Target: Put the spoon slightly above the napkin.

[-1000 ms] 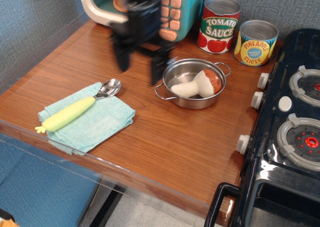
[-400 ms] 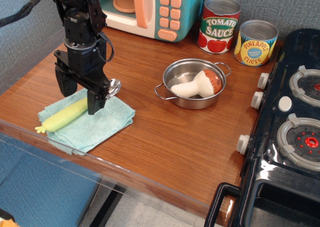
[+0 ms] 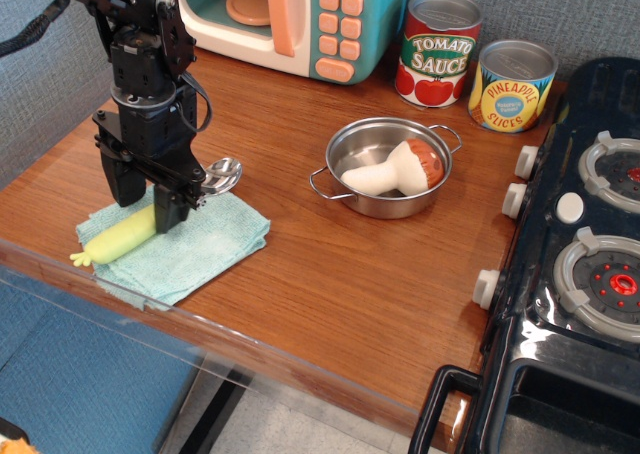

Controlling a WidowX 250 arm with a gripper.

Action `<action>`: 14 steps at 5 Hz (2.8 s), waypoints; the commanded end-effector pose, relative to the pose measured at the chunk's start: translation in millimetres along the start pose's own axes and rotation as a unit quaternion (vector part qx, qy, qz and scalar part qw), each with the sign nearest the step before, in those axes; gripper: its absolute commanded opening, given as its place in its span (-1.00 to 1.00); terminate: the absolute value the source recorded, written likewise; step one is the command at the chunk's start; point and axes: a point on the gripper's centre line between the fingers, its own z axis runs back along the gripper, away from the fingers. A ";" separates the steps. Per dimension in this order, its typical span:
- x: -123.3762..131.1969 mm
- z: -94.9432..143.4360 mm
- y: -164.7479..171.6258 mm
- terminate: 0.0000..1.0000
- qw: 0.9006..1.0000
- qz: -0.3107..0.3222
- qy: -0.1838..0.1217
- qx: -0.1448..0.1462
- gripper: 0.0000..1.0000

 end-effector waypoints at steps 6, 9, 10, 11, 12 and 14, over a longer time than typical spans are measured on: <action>108.9 25.3 17.1 -1.00 0.996 0.079 0.013 -0.037 -1.00; 147.2 11.6 -11.0 -1.00 0.999 0.045 0.016 -0.013 -1.00; 142.8 24.6 -11.5 -1.00 0.999 0.049 -0.005 -0.010 1.00; 130.6 40.3 -13.1 -1.00 0.998 0.045 -0.047 -0.011 1.00; 118.5 59.3 -14.7 -1.00 0.996 0.038 -0.079 -0.022 1.00; 108.2 64.5 -17.5 -1.00 0.995 0.030 -0.089 -0.031 1.00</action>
